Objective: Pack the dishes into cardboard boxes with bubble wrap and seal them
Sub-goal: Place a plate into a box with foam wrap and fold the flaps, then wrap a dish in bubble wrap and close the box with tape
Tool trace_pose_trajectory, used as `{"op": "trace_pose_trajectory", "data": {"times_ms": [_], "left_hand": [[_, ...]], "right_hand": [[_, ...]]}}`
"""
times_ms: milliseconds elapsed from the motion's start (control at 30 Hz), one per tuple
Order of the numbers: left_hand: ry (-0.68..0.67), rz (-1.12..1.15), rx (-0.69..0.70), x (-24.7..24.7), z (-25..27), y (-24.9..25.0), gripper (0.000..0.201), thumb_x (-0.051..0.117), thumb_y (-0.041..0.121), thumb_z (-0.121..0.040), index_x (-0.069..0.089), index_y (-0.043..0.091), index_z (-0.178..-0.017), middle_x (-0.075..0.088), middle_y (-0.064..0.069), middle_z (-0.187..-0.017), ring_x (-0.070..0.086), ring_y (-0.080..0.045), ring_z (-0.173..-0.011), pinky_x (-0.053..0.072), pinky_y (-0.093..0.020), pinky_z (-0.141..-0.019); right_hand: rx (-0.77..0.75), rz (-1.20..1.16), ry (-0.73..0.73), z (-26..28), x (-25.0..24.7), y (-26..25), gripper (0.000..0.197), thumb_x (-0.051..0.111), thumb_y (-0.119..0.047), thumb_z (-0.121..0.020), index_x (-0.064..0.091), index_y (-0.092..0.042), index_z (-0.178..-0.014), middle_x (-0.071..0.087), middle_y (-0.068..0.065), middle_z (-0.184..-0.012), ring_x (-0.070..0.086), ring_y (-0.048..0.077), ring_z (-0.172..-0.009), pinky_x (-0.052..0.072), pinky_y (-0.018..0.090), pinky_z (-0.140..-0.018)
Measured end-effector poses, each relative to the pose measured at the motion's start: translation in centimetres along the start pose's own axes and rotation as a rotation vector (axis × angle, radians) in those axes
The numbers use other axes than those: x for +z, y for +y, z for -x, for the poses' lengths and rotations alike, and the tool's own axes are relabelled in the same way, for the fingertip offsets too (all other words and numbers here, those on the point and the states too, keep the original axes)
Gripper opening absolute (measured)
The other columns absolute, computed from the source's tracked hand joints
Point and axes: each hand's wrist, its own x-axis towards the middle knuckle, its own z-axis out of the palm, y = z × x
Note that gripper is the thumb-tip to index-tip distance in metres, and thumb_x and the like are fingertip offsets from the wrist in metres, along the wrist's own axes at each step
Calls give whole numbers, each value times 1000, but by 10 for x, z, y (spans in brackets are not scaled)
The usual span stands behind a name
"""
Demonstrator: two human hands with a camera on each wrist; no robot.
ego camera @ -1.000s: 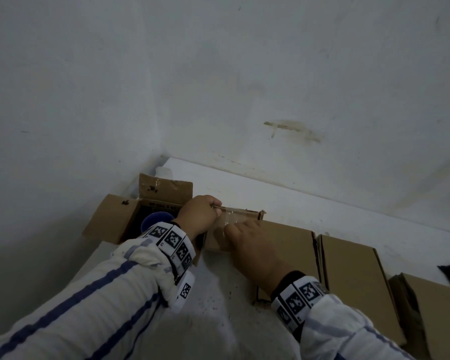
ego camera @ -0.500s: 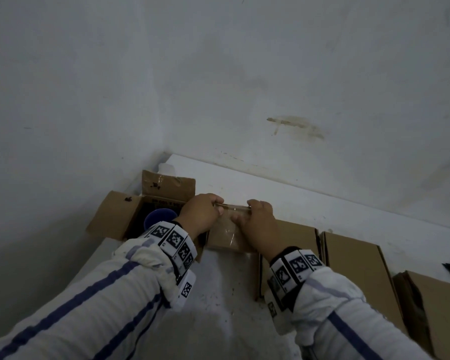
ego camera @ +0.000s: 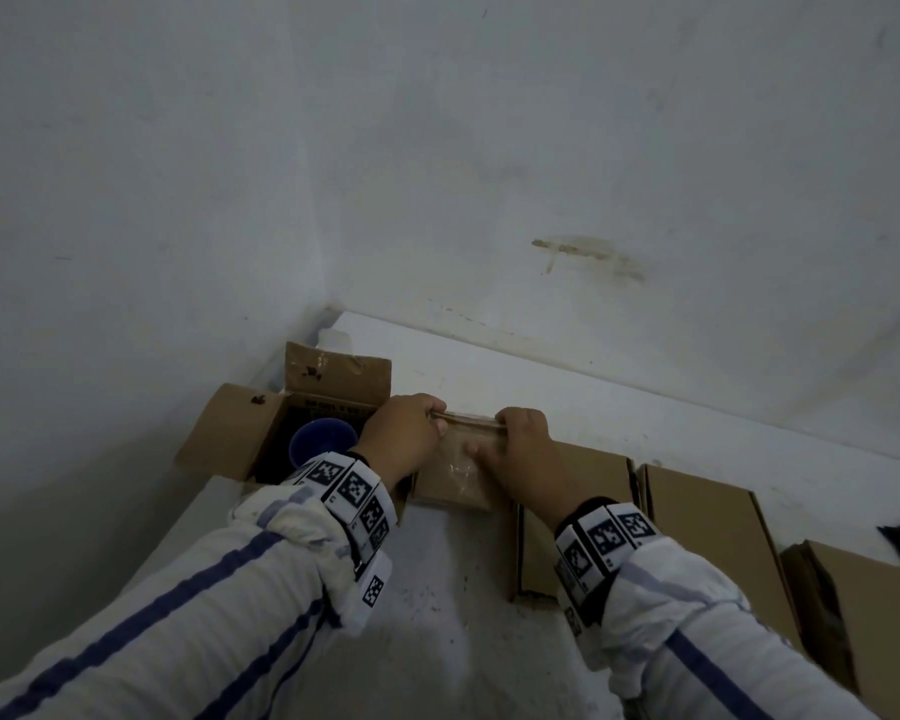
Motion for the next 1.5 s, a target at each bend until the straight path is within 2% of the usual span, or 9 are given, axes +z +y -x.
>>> {"op": "trace_pose_trajectory", "data": {"times_ms": [133, 333, 433, 600, 800, 900, 1167, 1300, 1500], "left_hand": [[-1, 14, -4, 0, 2, 1, 34, 54, 21, -95, 56, 18, -128, 56, -5, -132, 52, -21, -120, 42, -32, -101], [-17, 35, -9, 0, 9, 1, 33, 52, 20, -96, 54, 17, -129, 56, -6, -131, 52, -21, -119, 42, -31, -99], [-31, 56, -2, 1, 16, 0, 32, 52, 18, -95, 54, 17, -127, 56, -5, -129, 52, -20, -115, 42, -30, -96], [-69, 100, 19, 1, 24, -4, 28, 54, 13, -93, 54, 15, -122, 55, -5, -125, 52, -16, -107, 43, -26, -90], [-67, -67, 137, 14, 43, -10, 32, 59, 4, -86, 60, 13, -117, 44, 0, -114, 48, -15, -109, 37, -19, -93], [-119, -184, 127, 27, 47, -11, 31, 54, 3, -86, 58, 15, -114, 40, -7, -124, 46, -21, -114, 40, -29, -101], [-140, -344, 89, 31, 50, -1, 11, 48, 10, -87, 58, 11, -91, 56, -10, -111, 56, -25, -96, 50, -35, -83], [-46, -370, 189, 37, 50, 27, 24, 48, 10, -88, 51, 6, -112, 43, -9, -122, 43, -26, -113, 40, -29, -92], [-203, -309, 296, 88, 42, 90, 24, 47, 11, -86, 49, 15, -110, 41, -7, -123, 45, -24, -113, 42, -34, -95]], "right_hand": [[-67, 97, -131, 7, -6, 4, 84, 71, -38, -80, 26, -11, -145, 19, 11, -148, 37, 26, -132, 34, 32, -108], [-59, 35, -242, 5, -19, 9, 70, 65, -28, -86, 29, -13, -144, 20, 8, -151, 27, 22, -138, 27, 29, -110], [-50, 8, -110, 12, -10, 6, 66, 70, -38, -80, 40, -14, -134, 36, 6, -136, 43, 21, -122, 39, 31, -101], [-80, -39, -22, 29, -4, 8, 52, 72, -28, -78, 48, -12, -122, 44, 5, -124, 49, 21, -109, 45, 30, -92], [-226, 39, 17, 52, 15, 28, 22, 63, -17, -83, 43, -13, -91, 43, 7, -124, 44, 17, -84, 36, 17, -62], [-262, 150, 7, 55, 21, 39, 19, 58, -18, -86, 39, -16, -86, 42, 8, -123, 48, 21, -89, 41, 24, -73], [-307, 285, 17, 63, 24, 50, 16, 54, -22, -87, 49, -14, -100, 44, 5, -121, 44, 24, -106, 41, 27, -85], [-297, 231, 74, 63, 2, 52, 33, 52, -33, -90, 54, -13, -115, 47, 2, -125, 45, 22, -114, 39, 29, -92], [-165, 154, 199, 70, -46, 99, 25, 51, -22, -92, 62, -10, -111, 56, 5, -117, 51, 22, -111, 40, 30, -95]]}}
